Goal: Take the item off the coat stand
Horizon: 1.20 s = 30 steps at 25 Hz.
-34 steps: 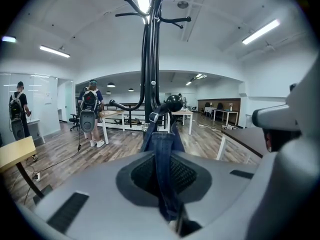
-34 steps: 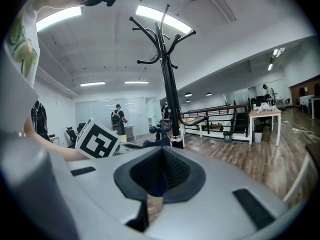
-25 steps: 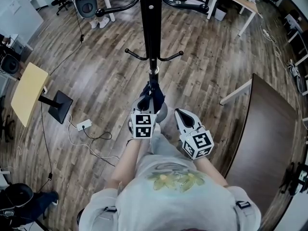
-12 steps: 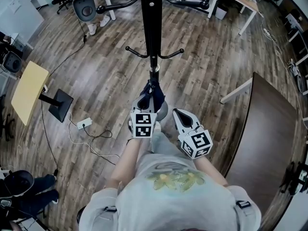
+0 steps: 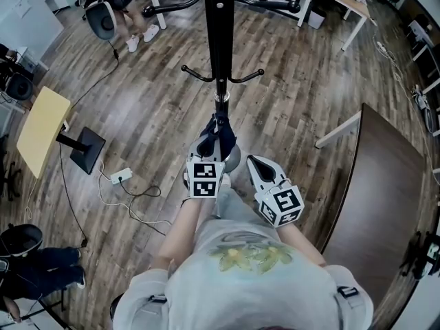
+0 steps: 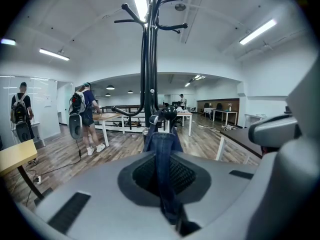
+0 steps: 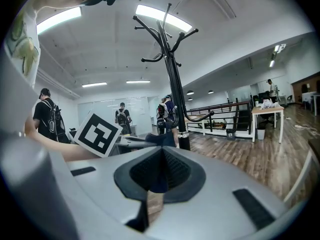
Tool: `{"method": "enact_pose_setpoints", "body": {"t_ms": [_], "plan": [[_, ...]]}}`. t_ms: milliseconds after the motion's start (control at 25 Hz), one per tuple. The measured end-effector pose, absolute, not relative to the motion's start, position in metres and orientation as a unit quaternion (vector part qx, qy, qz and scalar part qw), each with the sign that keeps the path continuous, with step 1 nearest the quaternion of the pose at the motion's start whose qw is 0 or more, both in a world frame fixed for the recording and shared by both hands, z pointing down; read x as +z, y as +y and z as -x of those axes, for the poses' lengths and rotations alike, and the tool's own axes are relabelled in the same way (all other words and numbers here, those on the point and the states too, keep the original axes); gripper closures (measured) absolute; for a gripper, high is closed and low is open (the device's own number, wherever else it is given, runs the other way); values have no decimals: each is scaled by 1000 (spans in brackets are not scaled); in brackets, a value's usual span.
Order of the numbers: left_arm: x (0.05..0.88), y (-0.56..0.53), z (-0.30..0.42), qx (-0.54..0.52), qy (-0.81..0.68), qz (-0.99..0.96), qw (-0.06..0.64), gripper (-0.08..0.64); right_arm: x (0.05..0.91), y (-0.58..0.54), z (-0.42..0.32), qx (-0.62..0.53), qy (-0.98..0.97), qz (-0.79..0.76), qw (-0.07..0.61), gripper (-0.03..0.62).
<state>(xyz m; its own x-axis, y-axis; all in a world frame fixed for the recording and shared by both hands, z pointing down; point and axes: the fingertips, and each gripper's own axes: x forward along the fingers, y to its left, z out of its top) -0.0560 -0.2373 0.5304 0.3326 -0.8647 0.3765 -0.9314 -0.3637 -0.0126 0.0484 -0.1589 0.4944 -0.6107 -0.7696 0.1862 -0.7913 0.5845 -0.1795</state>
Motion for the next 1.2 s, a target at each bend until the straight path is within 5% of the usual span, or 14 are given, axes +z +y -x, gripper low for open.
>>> {"method": "enact_pose_setpoints", "body": {"t_ms": [1200], "plan": [[501,-218,52,147,-537,-828,69,537,491,-152,-37,116,-896,-426,44,586]]}}
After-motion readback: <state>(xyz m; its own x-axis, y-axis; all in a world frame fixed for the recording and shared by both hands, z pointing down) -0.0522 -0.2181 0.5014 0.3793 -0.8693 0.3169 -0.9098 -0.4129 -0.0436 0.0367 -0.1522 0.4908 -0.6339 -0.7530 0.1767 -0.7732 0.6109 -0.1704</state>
